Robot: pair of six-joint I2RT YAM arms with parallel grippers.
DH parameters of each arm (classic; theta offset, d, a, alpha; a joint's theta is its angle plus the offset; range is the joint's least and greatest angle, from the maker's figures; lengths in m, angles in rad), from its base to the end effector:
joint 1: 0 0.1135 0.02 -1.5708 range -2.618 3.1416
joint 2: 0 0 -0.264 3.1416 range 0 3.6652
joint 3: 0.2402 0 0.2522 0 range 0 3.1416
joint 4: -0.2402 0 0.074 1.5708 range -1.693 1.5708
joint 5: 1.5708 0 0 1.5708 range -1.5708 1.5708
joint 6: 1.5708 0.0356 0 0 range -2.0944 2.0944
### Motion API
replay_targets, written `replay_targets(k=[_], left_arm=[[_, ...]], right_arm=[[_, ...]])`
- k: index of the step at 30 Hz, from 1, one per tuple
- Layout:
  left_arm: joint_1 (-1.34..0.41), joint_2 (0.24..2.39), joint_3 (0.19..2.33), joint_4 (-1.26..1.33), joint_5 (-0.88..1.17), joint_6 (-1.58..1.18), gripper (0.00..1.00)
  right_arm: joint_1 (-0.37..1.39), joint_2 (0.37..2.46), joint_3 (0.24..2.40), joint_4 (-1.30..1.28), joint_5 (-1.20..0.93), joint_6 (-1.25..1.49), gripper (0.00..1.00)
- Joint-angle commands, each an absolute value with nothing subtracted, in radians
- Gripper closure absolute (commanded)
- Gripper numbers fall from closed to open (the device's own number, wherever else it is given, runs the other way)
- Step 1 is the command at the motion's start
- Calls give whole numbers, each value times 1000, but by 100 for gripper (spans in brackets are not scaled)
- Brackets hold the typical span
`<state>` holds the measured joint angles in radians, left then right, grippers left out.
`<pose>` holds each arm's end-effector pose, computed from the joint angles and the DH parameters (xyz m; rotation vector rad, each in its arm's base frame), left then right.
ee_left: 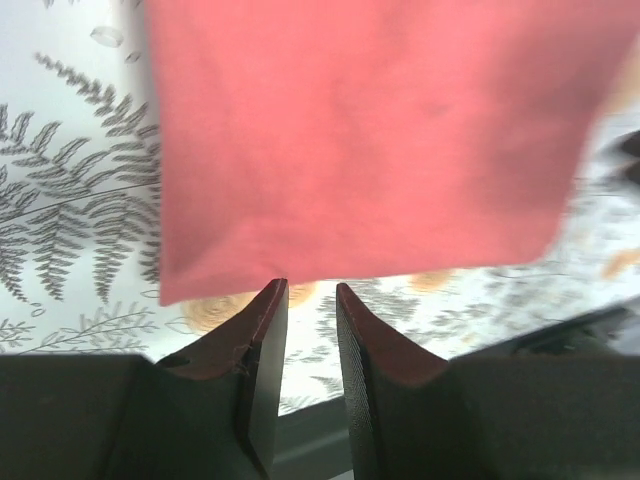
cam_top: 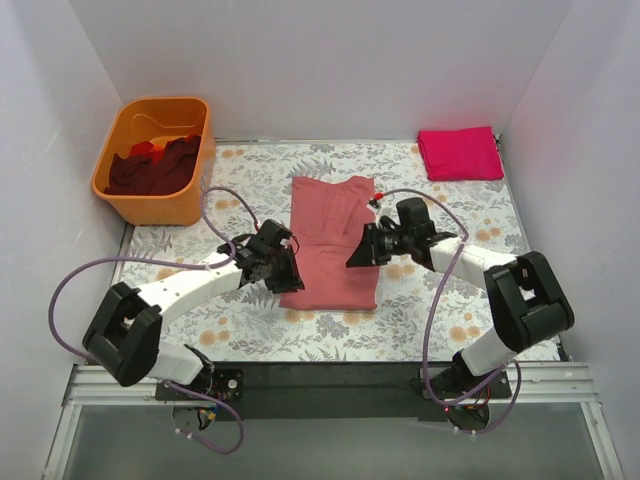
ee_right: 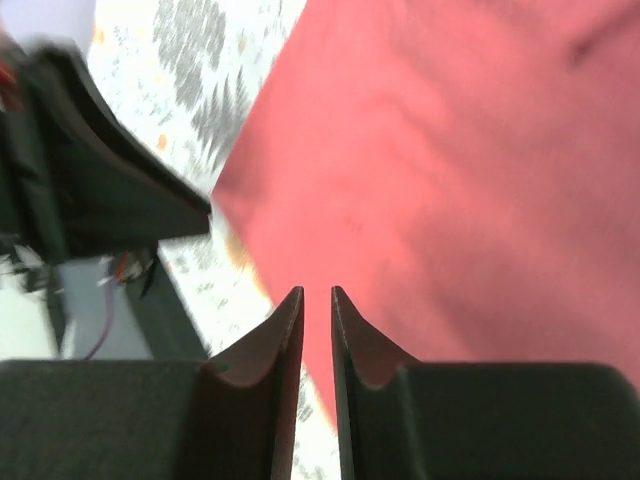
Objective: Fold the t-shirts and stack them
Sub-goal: Fold the tshirt
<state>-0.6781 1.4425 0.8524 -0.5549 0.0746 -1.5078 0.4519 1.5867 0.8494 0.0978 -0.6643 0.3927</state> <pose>0.2073 -0.1704 0.1892 -1.1665 2.7077 -0.6165 0.2853 0.1629 0.1963 -0.4623 2.2663 1.1864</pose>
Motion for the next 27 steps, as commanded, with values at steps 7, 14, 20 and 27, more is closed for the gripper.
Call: replay_targets(k=[7, 14, 20, 27], left_arm=[[-629, 1400, 740, -391, 172, -1552, 86], [-555, 1450, 640, -397, 249, -1592, 91], [-549, 1333, 594, -448, 242, -1623, 91], [-551, 1203, 613, -445, 255, -1620, 82]], right_arm=[[367, 1419, 508, 205, -864, 460, 74], [253, 1597, 433, 212, -897, 480, 74], [207, 1565, 408, 204, -897, 486, 75], [239, 1361, 468, 169, -948, 512, 65]])
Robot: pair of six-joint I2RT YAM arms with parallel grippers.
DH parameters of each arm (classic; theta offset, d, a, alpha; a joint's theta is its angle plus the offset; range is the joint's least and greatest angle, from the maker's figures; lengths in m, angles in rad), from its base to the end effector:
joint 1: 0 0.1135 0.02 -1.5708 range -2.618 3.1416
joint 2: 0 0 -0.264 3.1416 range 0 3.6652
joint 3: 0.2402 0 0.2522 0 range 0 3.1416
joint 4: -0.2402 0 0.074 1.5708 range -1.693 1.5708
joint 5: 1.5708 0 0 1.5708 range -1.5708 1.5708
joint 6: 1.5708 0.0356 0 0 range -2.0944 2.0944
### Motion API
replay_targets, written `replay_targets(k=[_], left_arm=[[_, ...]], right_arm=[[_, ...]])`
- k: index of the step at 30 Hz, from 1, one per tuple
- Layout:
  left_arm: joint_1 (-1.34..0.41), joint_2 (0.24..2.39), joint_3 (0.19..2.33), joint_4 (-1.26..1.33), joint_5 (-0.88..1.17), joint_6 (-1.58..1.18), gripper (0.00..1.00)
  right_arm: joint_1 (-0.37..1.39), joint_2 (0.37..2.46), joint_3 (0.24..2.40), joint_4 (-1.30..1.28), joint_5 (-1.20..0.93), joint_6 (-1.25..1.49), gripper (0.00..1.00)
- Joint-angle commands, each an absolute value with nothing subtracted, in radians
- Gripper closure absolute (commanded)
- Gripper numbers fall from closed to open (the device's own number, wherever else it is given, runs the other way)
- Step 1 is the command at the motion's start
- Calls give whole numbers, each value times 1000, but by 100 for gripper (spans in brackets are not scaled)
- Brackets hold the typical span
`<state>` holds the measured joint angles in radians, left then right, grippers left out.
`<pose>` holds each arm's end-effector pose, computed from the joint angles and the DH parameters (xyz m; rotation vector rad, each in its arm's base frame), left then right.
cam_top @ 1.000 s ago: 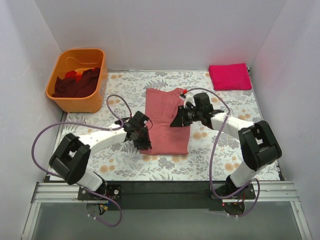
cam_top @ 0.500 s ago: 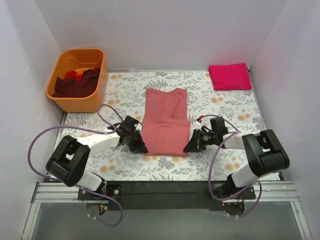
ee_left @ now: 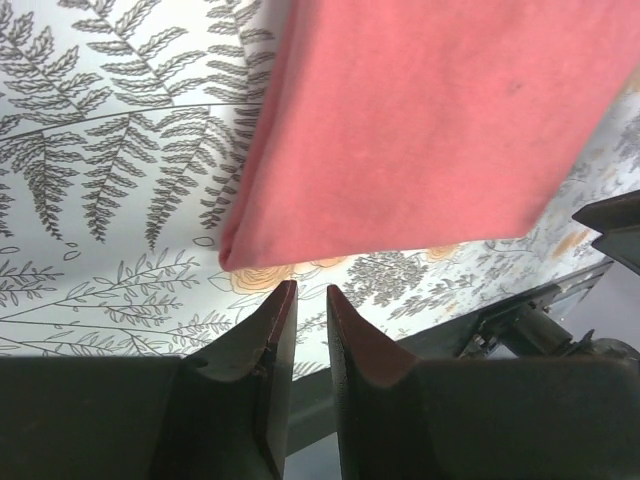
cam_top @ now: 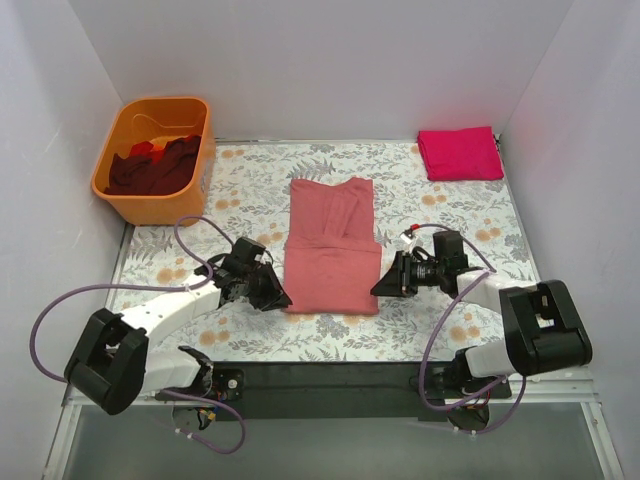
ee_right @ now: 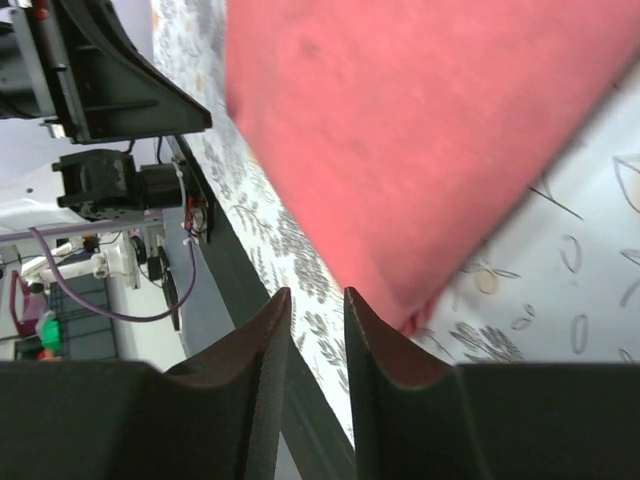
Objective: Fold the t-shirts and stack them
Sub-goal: Fold the tshirt
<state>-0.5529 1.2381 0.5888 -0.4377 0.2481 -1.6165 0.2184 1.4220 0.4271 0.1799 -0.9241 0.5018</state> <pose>0.1789 -0.1207 0.1666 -1.4501 2.6478 -0.8340 0.2184 0.0776 0.1323 -0.1293 2.4154 1.4379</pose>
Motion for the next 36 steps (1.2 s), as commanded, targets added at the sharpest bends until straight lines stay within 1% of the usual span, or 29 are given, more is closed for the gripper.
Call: replay_targets(k=[1, 5, 11, 16, 18, 19, 20, 21, 22, 23, 24, 25, 27, 29, 31, 33, 36], left_arm=[[-549, 1218, 623, -430, 262, -1611, 82], [-549, 1307, 664, -414, 258, -1580, 82], [-535, 1385, 669, -474, 219, -1574, 82], [-531, 1350, 652, -551, 190, -1554, 81], [-531, 1291, 660, -590, 172, -1543, 78], [-532, 1269, 666, -603, 164, -1540, 75], [-532, 1252, 685, -618, 138, -1537, 71], [-532, 1235, 698, -647, 121, -1532, 69], [-532, 1212, 712, -659, 106, -1525, 66], [-532, 1203, 724, -675, 74, -1522, 62], [-532, 1197, 750, -699, 60, -1511, 59], [-531, 1184, 759, -709, 45, -1505, 57], [-531, 1177, 782, -732, 14, -1496, 52], [-531, 1169, 791, -744, -23, -1483, 50], [-534, 1164, 792, -753, -35, -1479, 48], [-532, 1160, 785, -753, -35, -1479, 44], [-534, 1158, 767, -747, -34, -1480, 44]], right_arm=[[248, 1358, 482, 172, -953, 515, 64], [302, 1434, 494, 173, -950, 515, 62], [299, 1586, 451, 166, -891, 506, 63], [291, 1548, 460, 54, -802, 453, 63], [295, 1473, 506, 2, -778, 427, 61], [301, 1444, 534, -108, -752, 410, 60], [317, 1392, 560, -167, -674, 379, 58], [330, 1367, 619, -216, -626, 367, 57], [345, 1344, 644, -309, -523, 359, 55], [388, 1306, 666, -343, -467, 357, 53], [411, 1292, 689, -374, -412, 360, 52], [437, 1283, 724, -414, -293, 368, 50], [521, 1270, 750, -510, -174, 403, 48], [581, 1281, 756, -563, -57, 428, 46], [607, 1288, 740, -575, -6, 463, 45], [627, 1302, 729, -574, -6, 479, 45], [653, 1327, 736, -561, -5, 495, 44]])
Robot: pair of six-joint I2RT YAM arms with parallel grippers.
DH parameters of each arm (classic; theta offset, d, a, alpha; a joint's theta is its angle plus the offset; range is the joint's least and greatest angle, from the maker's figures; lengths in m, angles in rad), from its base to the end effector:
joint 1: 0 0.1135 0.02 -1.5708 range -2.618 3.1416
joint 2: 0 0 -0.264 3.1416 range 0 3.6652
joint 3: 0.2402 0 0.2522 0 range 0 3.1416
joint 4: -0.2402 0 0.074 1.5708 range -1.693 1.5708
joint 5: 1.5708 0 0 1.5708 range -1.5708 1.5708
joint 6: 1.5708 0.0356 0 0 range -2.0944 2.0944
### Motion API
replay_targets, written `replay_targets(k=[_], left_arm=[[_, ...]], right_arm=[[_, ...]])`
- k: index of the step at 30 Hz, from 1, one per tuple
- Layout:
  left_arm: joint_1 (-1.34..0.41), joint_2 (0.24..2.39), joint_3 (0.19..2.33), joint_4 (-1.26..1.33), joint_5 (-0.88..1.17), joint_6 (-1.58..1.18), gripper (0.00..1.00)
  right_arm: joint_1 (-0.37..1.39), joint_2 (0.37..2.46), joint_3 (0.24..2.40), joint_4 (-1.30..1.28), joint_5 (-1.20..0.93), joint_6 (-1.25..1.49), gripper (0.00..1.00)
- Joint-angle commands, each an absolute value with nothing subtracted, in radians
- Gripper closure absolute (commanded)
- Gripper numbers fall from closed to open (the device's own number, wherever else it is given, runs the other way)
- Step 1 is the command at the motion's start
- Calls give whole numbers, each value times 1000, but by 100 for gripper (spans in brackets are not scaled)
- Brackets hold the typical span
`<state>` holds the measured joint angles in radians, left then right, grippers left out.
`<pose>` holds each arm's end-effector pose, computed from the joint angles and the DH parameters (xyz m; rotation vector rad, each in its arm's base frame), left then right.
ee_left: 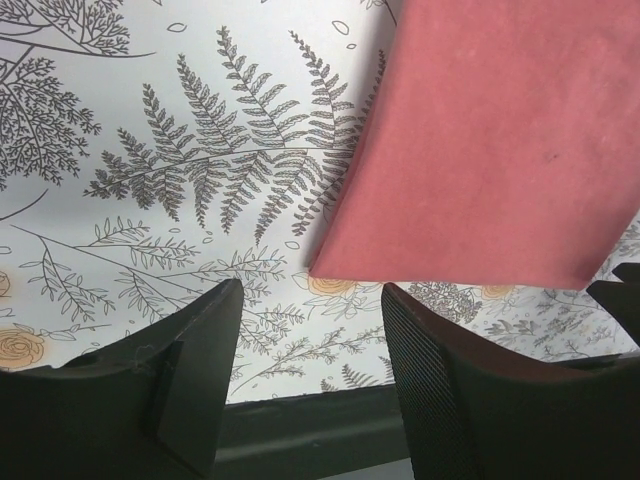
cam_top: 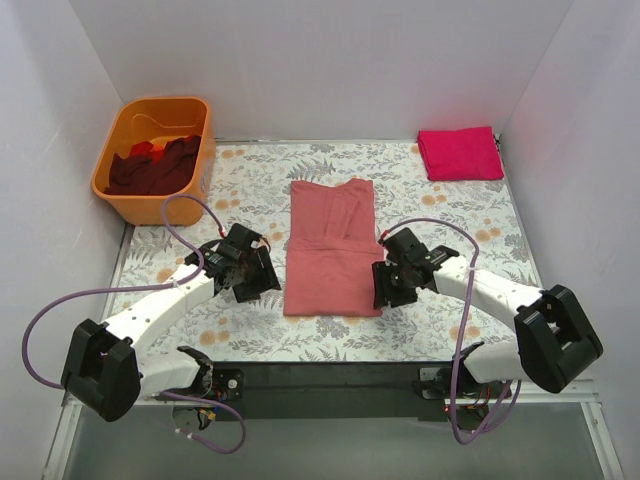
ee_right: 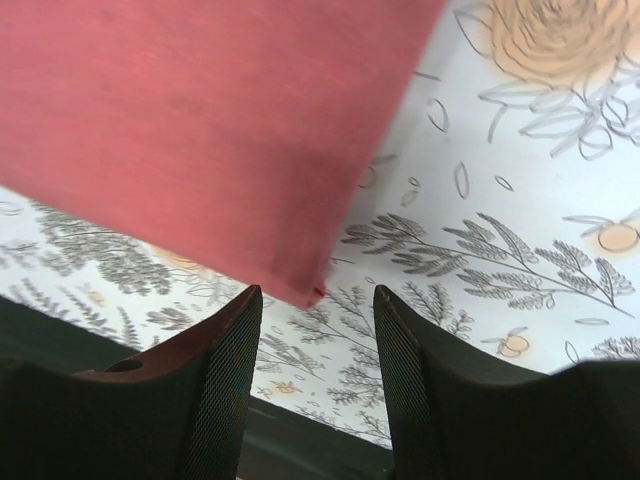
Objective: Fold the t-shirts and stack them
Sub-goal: Fold the tshirt
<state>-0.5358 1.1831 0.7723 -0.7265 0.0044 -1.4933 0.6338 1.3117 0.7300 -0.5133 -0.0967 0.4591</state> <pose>0.1846 -0.1098 0.2156 -1.3197 2.5456 -0.5396 0.1915 0.1450 0.1869 -0.2718 2.7346 0.4599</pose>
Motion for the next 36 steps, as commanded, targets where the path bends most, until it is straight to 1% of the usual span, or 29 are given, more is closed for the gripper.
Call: replay_targets(k=[1, 5, 10, 16, 19, 20, 22, 23, 26, 36], left_arm=[[-535, 1158, 761, -747, -32, -1480, 43], [-537, 1160, 756, -736, -25, -1482, 42], [-551, 1176, 764, -729, -21, -1486, 42], [-577, 1221, 779, -723, -23, -1493, 42], [-595, 1252, 791, -721, -23, -1494, 42], [-600, 1259, 795, -722, -23, -1494, 42], [-612, 1282, 802, -726, -25, -1497, 42], [-618, 1290, 804, -726, -25, -1499, 42], [-635, 1322, 814, -729, -25, -1502, 42], [-707, 1457, 883, -761, -63, -1511, 41]], right_arm=[[658, 1334, 742, -555, -9, 497, 44], [669, 1368, 755, -494, -70, 508, 45], [680, 1422, 756, -477, -87, 512, 47], [703, 1466, 724, -485, -78, 520, 53], [713, 1465, 726, -509, -61, 523, 60], [718, 1465, 729, -515, -48, 523, 66], [719, 1462, 729, -528, -35, 520, 73], [721, 1459, 727, -528, -26, 520, 84], [721, 1456, 724, -528, -18, 512, 98], [739, 1448, 727, -512, -17, 494, 99]])
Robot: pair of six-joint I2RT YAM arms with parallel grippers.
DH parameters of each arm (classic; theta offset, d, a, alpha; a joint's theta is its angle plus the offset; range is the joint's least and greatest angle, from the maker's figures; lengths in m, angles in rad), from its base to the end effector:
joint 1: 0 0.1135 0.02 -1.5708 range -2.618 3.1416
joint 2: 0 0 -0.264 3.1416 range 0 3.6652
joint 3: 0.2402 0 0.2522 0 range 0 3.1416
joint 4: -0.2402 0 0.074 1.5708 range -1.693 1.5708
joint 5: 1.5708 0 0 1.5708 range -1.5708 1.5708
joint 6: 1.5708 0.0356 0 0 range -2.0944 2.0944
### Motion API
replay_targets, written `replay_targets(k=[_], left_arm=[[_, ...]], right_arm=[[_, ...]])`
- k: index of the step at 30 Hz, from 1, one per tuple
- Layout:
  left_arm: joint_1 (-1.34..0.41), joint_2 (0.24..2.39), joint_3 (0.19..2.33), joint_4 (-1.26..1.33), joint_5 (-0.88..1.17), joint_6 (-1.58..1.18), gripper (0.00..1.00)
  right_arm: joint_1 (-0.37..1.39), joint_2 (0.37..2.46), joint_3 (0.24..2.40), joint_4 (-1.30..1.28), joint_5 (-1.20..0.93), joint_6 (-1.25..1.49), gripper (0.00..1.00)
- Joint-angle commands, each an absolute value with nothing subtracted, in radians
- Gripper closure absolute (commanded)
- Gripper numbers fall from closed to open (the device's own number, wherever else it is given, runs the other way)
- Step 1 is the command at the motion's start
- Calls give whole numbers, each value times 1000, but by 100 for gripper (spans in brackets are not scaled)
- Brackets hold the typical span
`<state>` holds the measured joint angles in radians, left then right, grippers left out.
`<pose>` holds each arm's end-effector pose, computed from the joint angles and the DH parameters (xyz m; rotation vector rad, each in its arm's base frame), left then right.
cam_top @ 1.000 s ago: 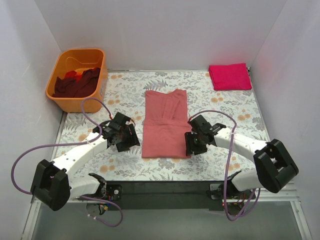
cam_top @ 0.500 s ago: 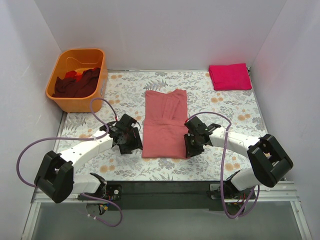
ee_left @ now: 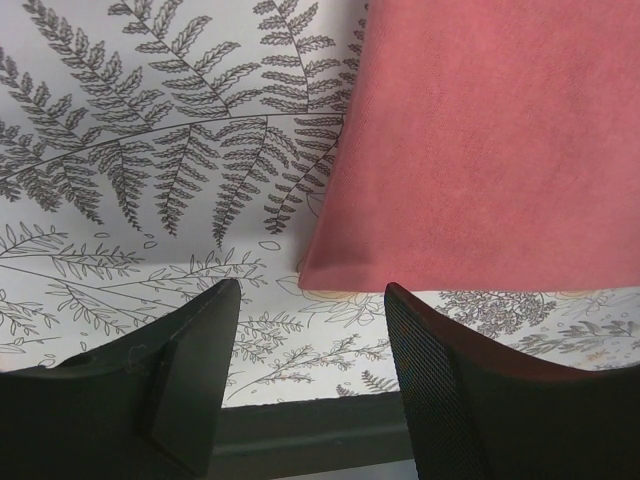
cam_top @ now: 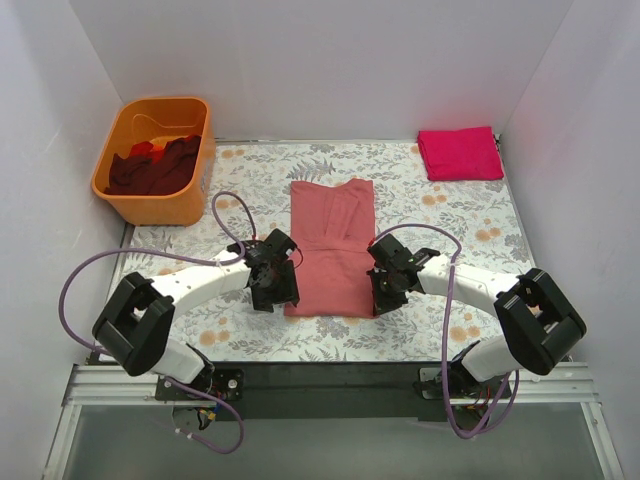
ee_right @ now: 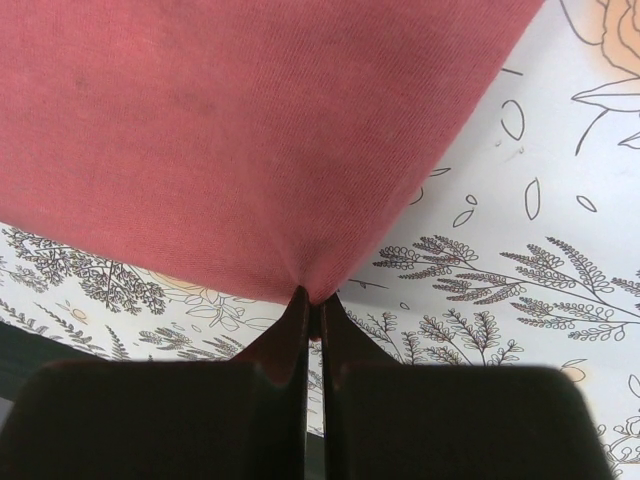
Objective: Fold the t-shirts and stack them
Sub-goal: Fold the tshirt
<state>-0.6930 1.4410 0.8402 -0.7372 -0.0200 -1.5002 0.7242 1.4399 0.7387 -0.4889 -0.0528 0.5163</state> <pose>0.1906 -0.1573 0.1797 -1.1826 2.7603 -0.2987 0.1876 0.1684 0.1613 -0.3088 2.8210 0.3788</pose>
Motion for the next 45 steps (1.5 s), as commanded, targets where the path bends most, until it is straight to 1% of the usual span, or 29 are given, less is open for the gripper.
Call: replay_targets(k=[1, 9, 17, 23, 24, 26, 27, 28, 29, 32, 35, 37, 39, 40, 42, 43, 45], left_arm=[[-709, 1466, 890, -762, -63, -1508, 42], [-753, 1575, 931, -784, -63, -1502, 45], [-784, 1635, 930, -841, -81, -1519, 53], [-792, 1635, 925, -844, -69, -1520, 66], [-795, 1637, 923, -842, -68, -1523, 72], [-796, 1640, 919, -838, -55, -1517, 80], [-796, 1643, 913, -830, -49, -1519, 86], [-796, 1643, 902, -830, -52, -1519, 96], [-796, 1640, 897, -831, -51, -1519, 100], [-796, 1611, 867, -848, -48, -1529, 100], [-817, 1521, 859, -976, -37, -1557, 100], [-874, 1415, 853, -1040, -31, -1617, 100], [-935, 1356, 819, -1110, -2, -1687, 100], [-962, 1304, 809, -1127, 44, -1721, 100], [-1055, 1258, 766, -1161, 78, -1784, 100], [-1081, 1235, 753, -1163, 93, -1849, 100], [-1114, 1151, 730, -1154, 149, -1893, 100]], right_arm=[[738, 1448, 724, -509, -18, 494, 99], [742, 1447, 718, -500, -29, 489, 99], [742, 1440, 715, -492, -31, 486, 99], [741, 1448, 718, -494, -34, 483, 99], [741, 1448, 719, -492, -34, 482, 99], [741, 1448, 719, -492, -38, 480, 99], [742, 1447, 721, -492, -38, 480, 99], [744, 1442, 724, -494, -43, 476, 99], [745, 1437, 726, -497, -44, 472, 99], [758, 1440, 744, -546, -57, 451, 99], [811, 1414, 756, -635, -115, 454, 99], [888, 1372, 756, -714, -141, 477, 99], [939, 1338, 738, -761, -161, 524, 99], [990, 1301, 727, -791, -181, 543, 99], [1034, 1261, 706, -814, -205, 605, 99], [1063, 1220, 690, -824, -216, 621, 99], [1075, 1180, 690, -850, -245, 658, 99]])
